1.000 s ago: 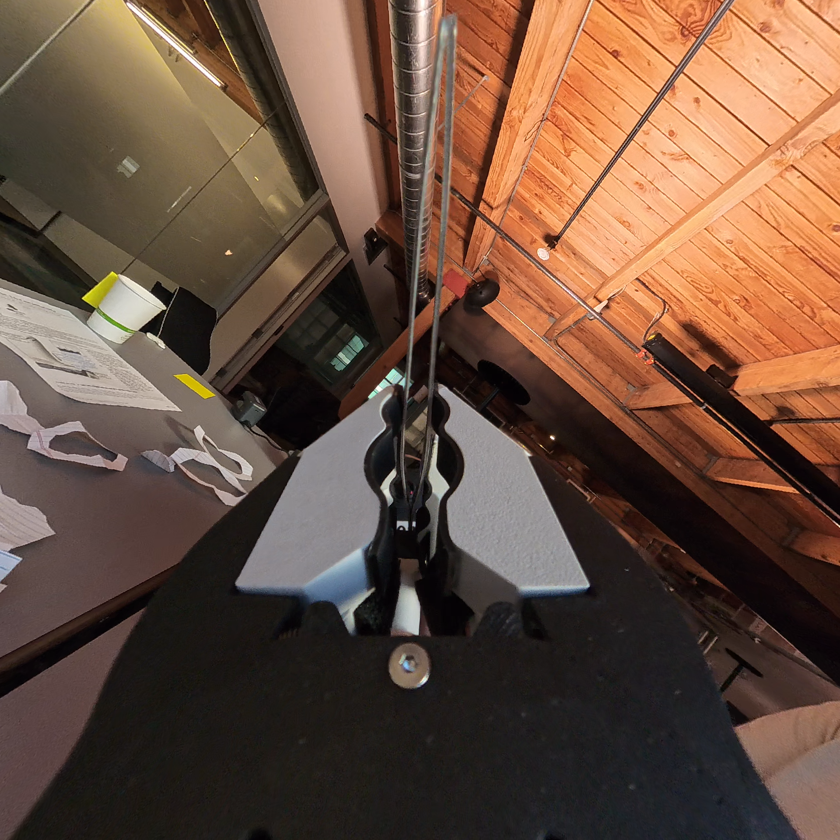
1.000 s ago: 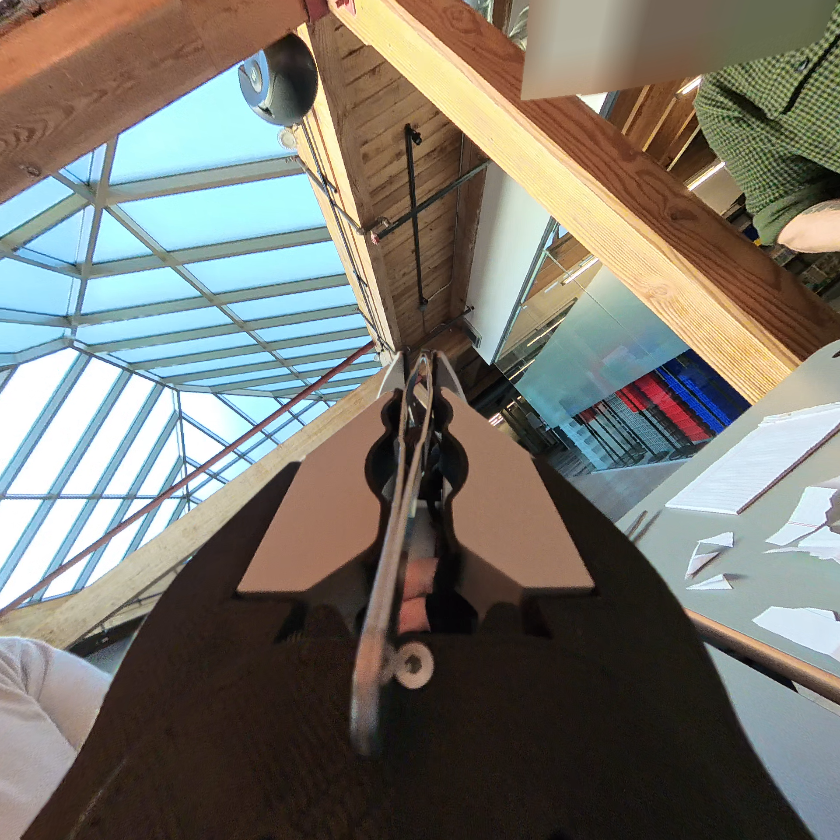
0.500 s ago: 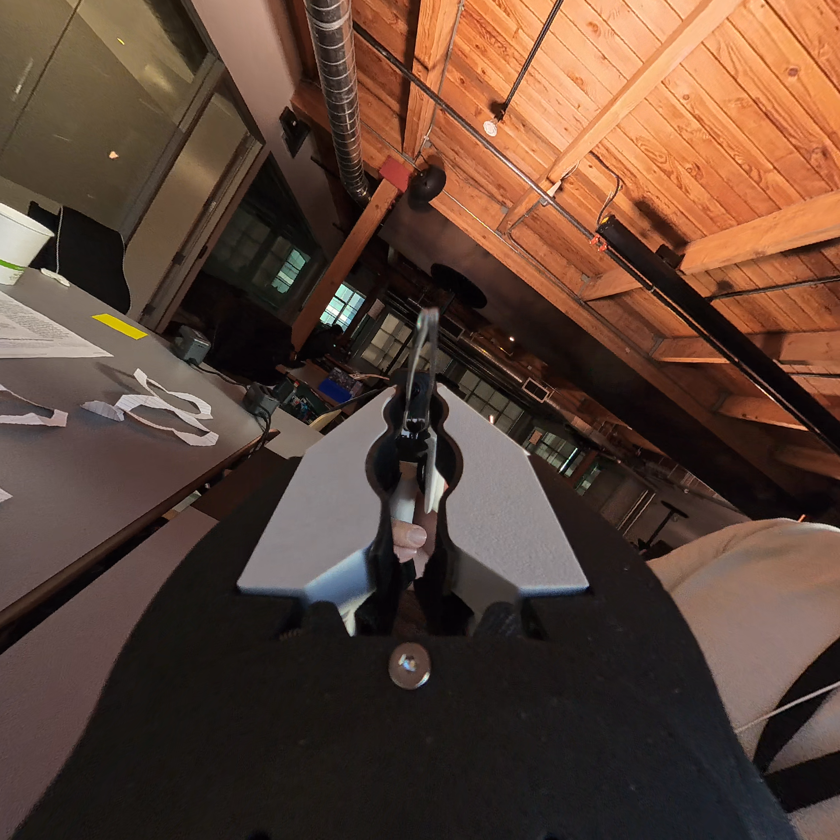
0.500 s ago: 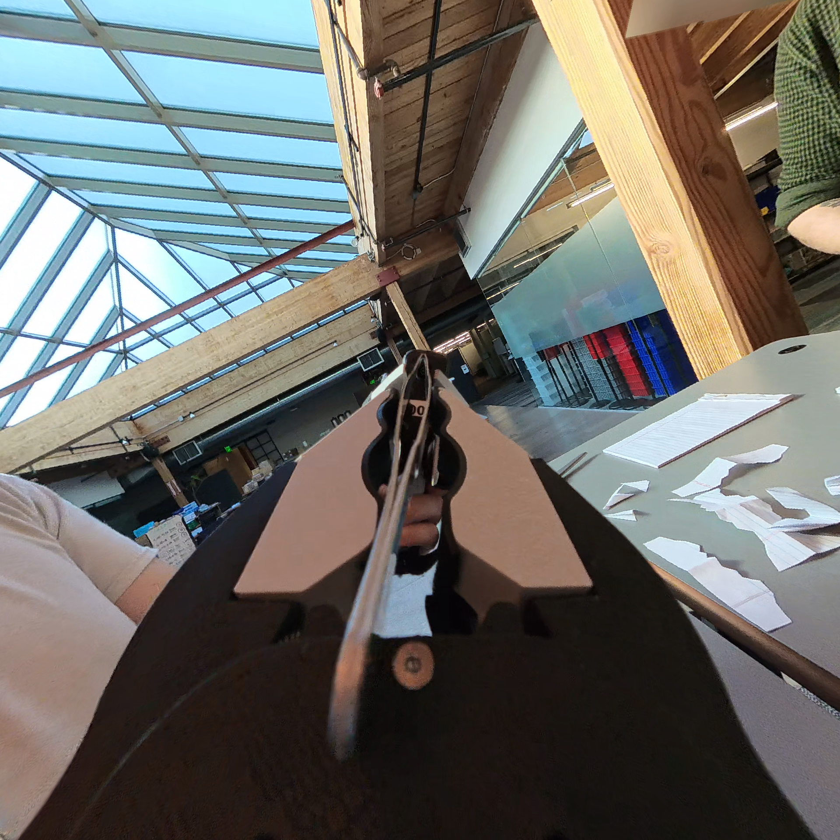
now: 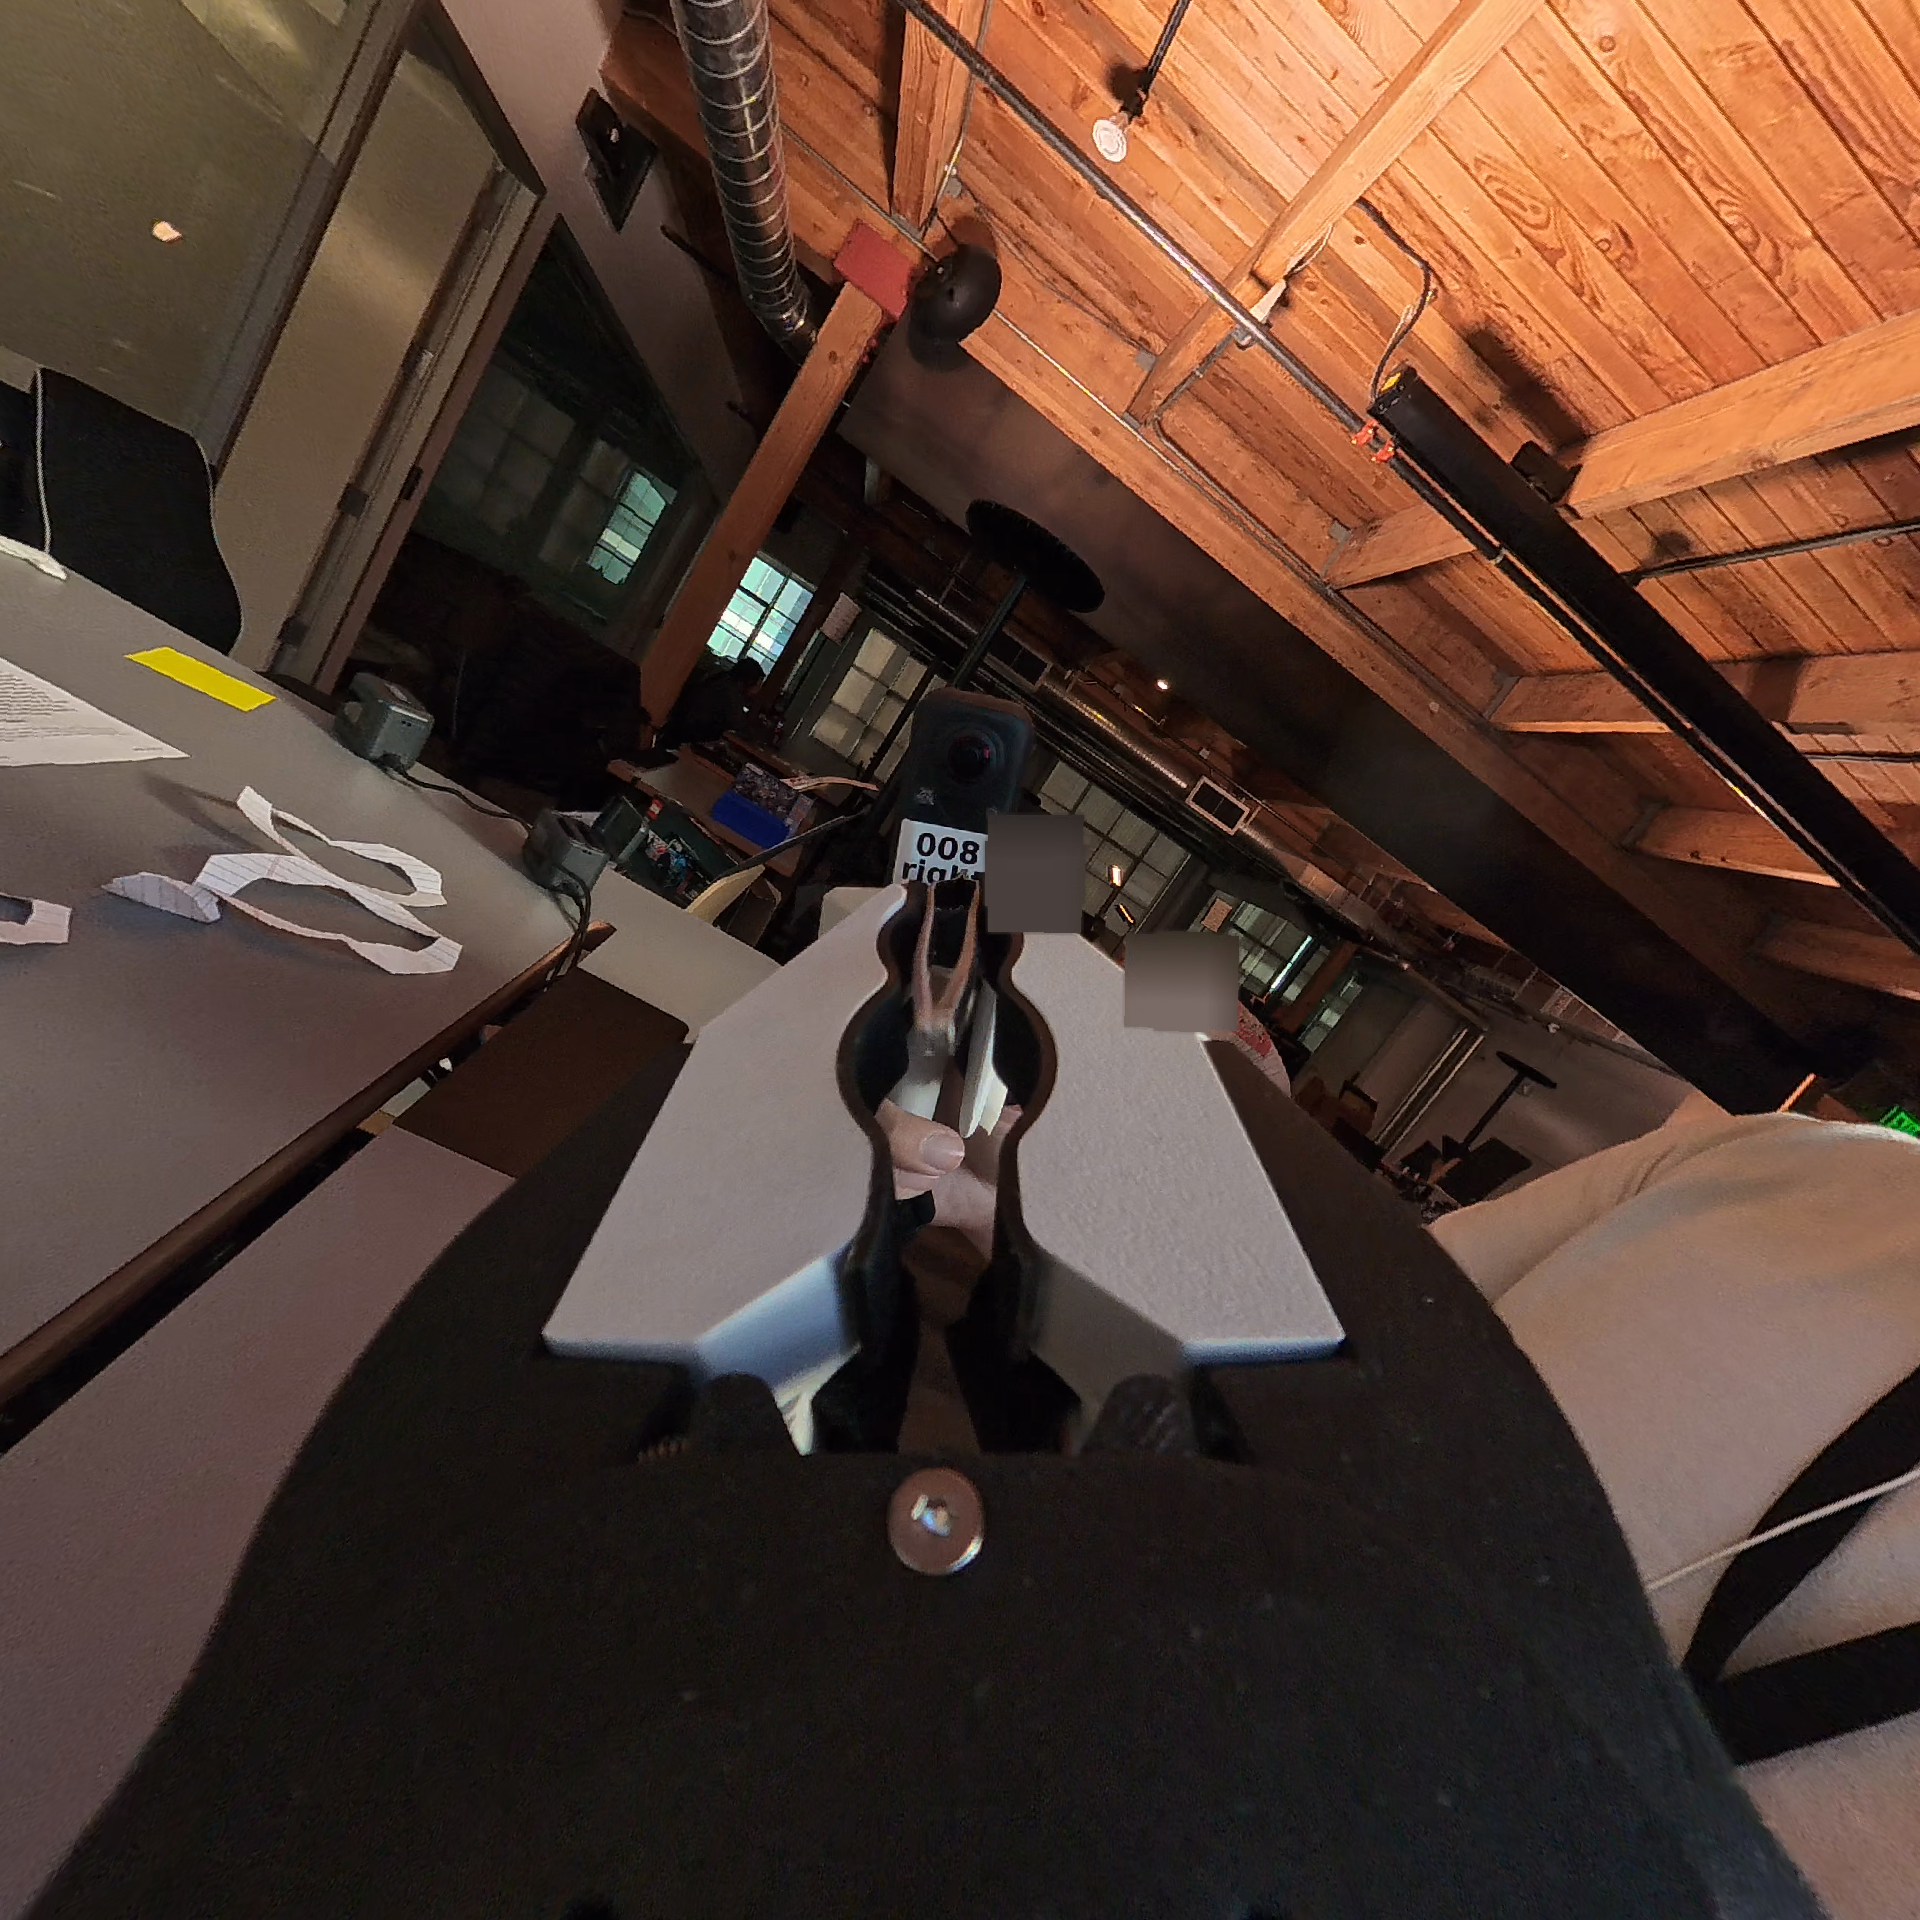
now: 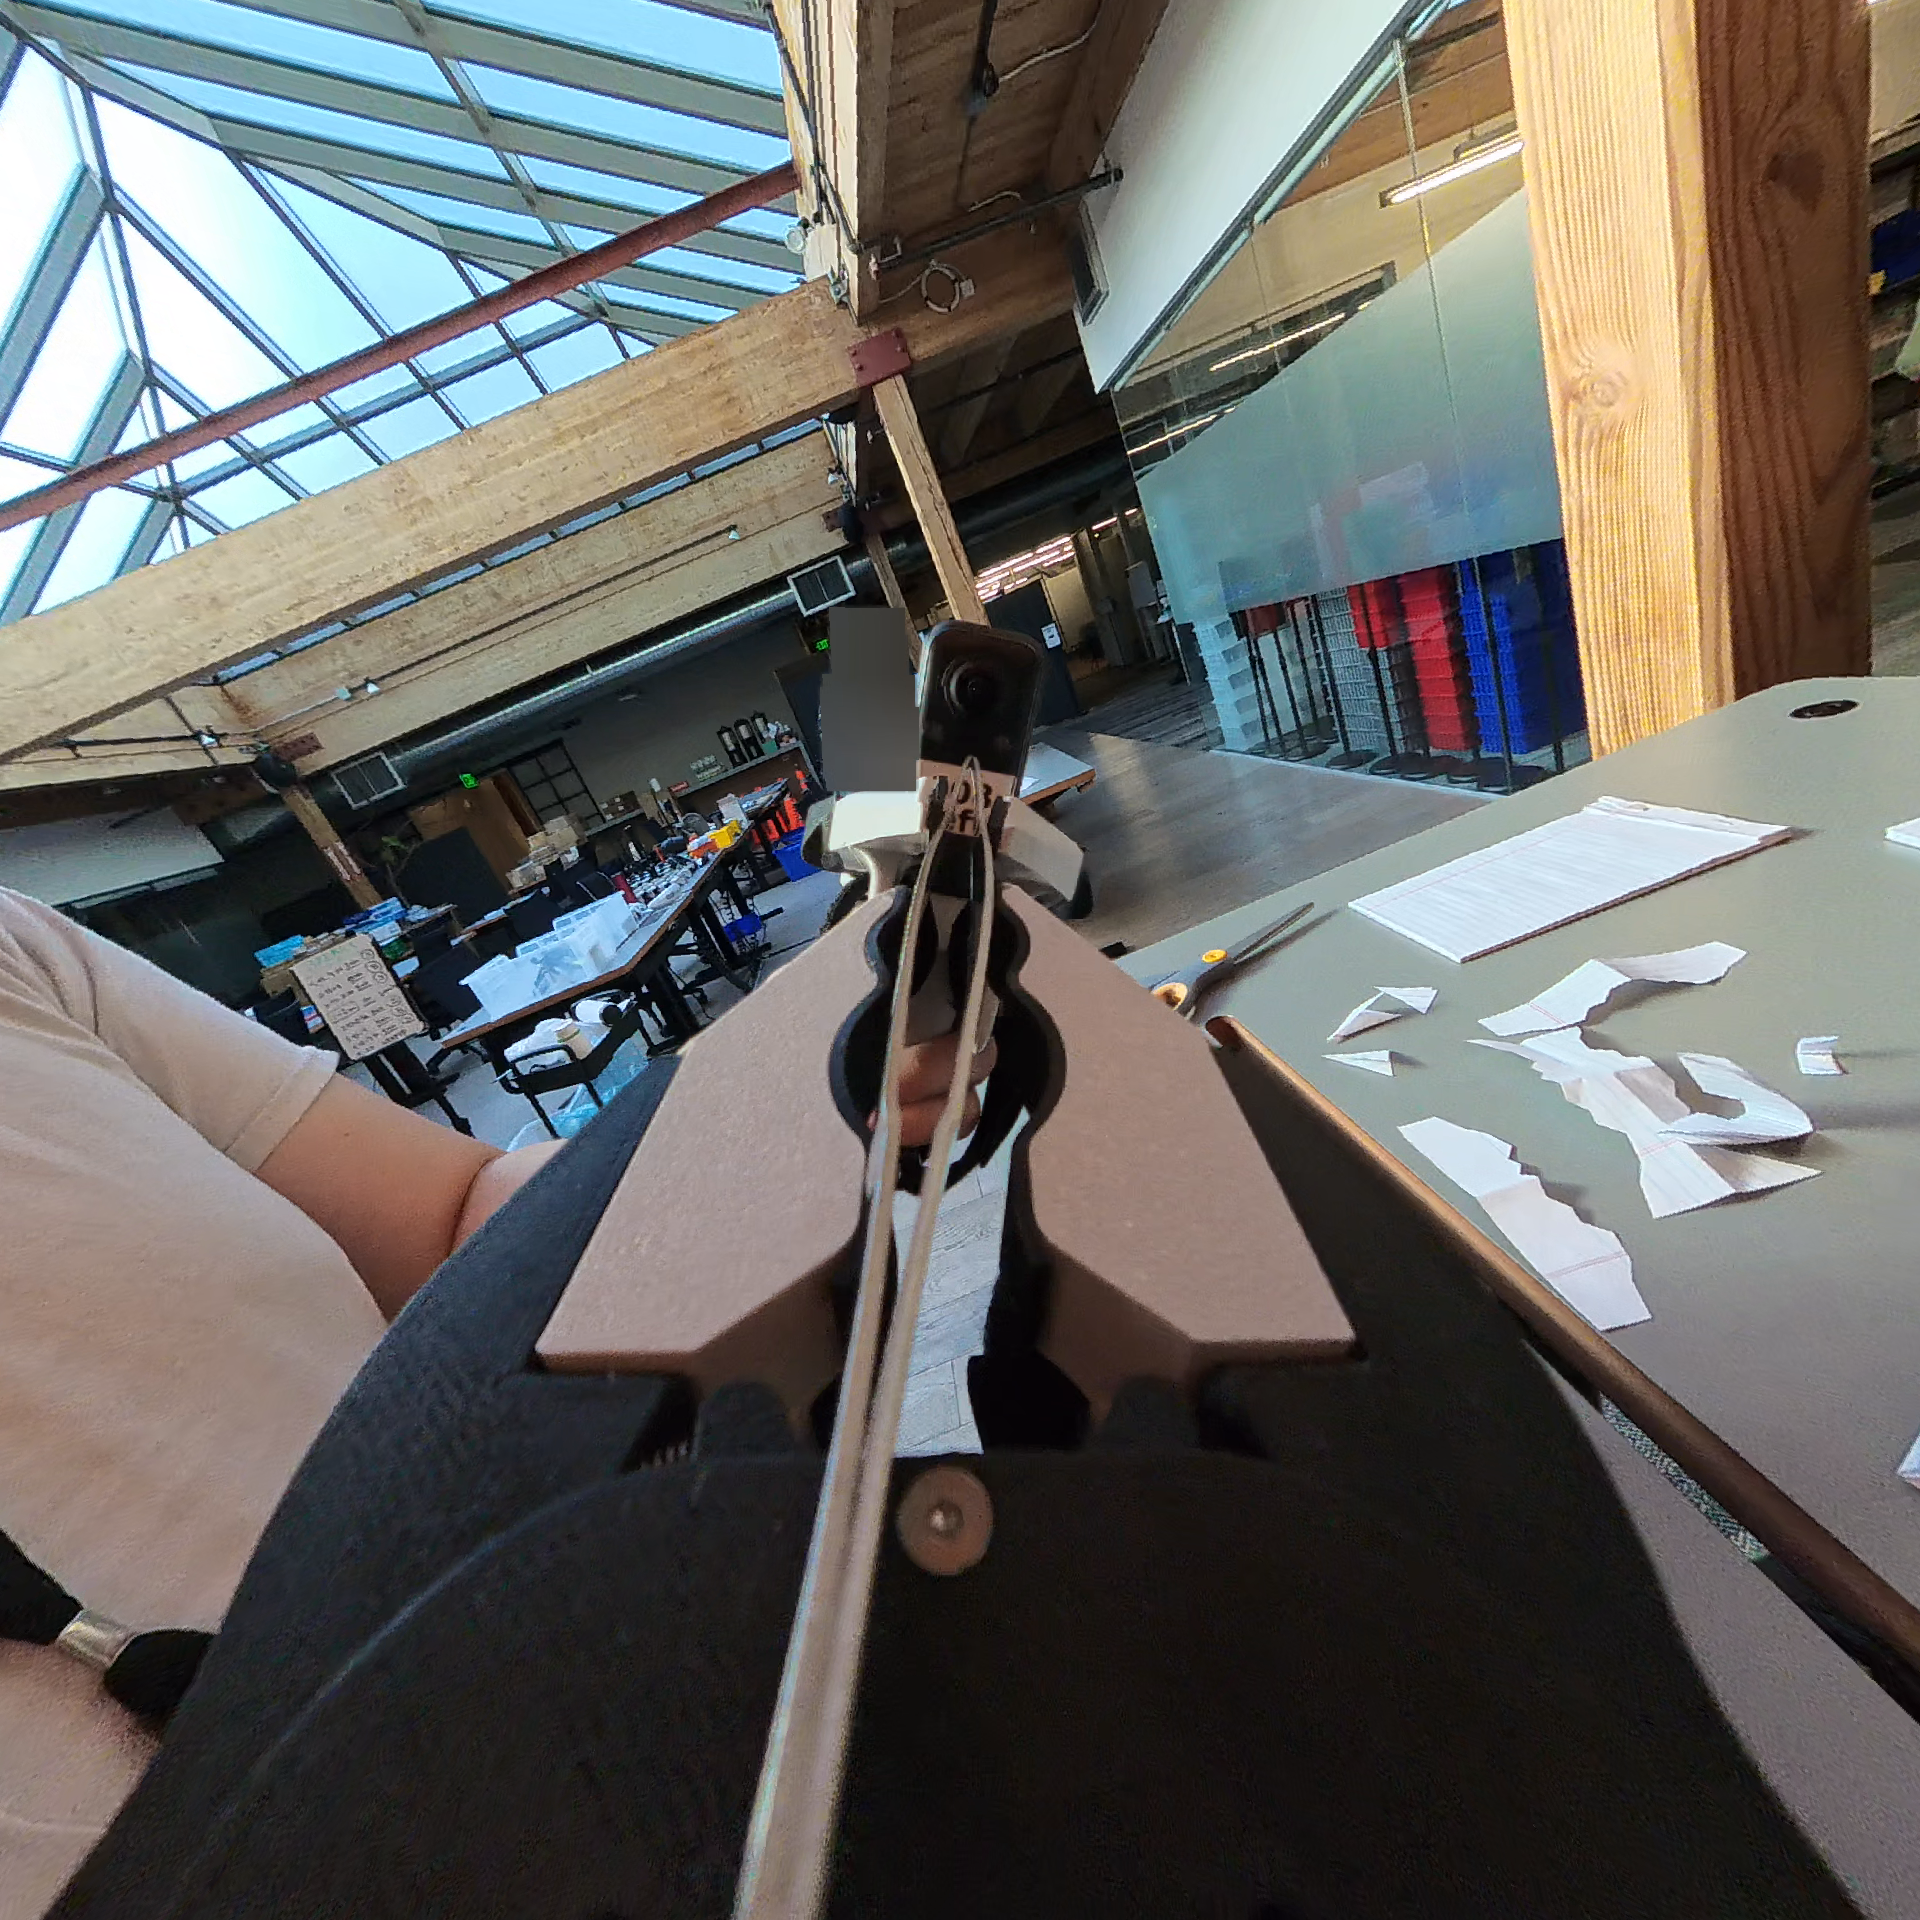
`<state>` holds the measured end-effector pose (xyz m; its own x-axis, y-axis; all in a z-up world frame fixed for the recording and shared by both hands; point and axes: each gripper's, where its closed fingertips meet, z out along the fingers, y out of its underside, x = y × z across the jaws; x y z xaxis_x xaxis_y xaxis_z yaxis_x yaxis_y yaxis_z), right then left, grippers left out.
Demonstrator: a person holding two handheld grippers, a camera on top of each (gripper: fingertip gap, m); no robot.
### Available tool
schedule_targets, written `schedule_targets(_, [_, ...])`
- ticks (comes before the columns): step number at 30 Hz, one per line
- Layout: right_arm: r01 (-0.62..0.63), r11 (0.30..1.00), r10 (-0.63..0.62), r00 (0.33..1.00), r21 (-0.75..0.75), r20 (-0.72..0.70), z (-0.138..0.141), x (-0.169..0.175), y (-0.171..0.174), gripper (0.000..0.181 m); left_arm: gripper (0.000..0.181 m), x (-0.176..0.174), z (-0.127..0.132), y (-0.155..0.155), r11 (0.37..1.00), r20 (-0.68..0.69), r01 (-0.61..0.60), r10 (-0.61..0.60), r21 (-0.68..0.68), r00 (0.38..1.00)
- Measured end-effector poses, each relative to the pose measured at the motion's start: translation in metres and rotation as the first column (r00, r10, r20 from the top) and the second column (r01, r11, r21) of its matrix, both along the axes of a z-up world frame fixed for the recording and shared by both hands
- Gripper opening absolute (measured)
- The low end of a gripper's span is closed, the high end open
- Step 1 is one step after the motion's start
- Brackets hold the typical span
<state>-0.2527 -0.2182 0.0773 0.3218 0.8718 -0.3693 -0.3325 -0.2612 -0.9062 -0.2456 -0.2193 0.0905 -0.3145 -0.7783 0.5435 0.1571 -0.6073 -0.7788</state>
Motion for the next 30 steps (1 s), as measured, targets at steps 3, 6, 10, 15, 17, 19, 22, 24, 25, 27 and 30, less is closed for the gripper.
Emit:
schedule_targets(3, [-0.018,1.0,0.018,1.0,0.003,0.005,-0.002,0.001,-0.001,0.013,0.008,0.002,-0.002,-0.001,1.0,-0.023,0.01,-0.009,0.006,1.0])
schedule_targets(6, [-0.031,0.999,0.031,0.999,-0.005,0.014,-0.006,-0.001,-0.003,0.013,0.008,0.006,-0.008,-0.005,1.0,-0.047,0.024,-0.023,0.01,0.999])
schedule_targets(10, [-0.033,0.999,0.034,0.999,-0.041,0.027,-0.019,0.001,-0.003,0.011,0.008,0.008,-0.021,-0.005,1.0,-0.079,0.01,-0.008,0.022,0.997])
schedule_targets(15, [0.013,1.0,-0.013,1.0,-0.017,-0.027,-0.031,0.01,0.002,0.01,0.027,-0.004,-0.031,0.004,0.997,-0.025,0.006,-0.008,-0.08,1.0])
schedule_targets(17, [0.044,0.997,-0.041,0.998,0.055,-0.052,-0.024,0.023,0.0,0.011,0.034,-0.024,-0.037,0.012,0.997,-0.031,-0.038,0.036,-0.064,0.999])
schedule_targets(19, [0.119,0.989,-0.115,0.992,0.086,-0.047,-0.021,0.041,0.007,0.014,0.034,-0.048,-0.049,0.024,0.991,-0.074,-0.128,0.126,-0.024,0.989])
schedule_targets(22, [0.171,0.979,-0.176,0.984,0.114,0.034,-0.02,0.058,0.018,0.017,0.035,-0.088,-0.05,0.034,0.979,-0.075,-0.202,0.202,0.008,0.977])
schedule_targets(24, [0.23,0.962,-0.25,0.958,0.146,0.143,-0.025,0.07,0.033,0.019,0.034,-0.11,-0.05,0.039,0.962,-0.094,-0.261,0.268,0.075,0.959])
schedule_targets(25, [0.251,0.956,-0.278,0.941,0.154,0.192,-0.029,0.075,0.04,0.019,0.034,-0.119,-0.051,0.042,0.951,-0.11,-0.285,0.298,0.115,0.948])
schedule_targets(27, [0.298,0.94,-0.335,0.902,0.169,0.274,-0.039,0.084,0.054,0.018,0.035,-0.133,-0.051,0.046,0.928,-0.134,-0.32,0.348,0.191,0.928])
schedule_targets(30, [0.361,0.915,-0.403,0.839,0.18,0.365,-0.06,0.091,0.074,0.014,0.035,-0.147,-0.052,0.06,0.881,-0.149,-0.369,0.424,0.296,0.893])
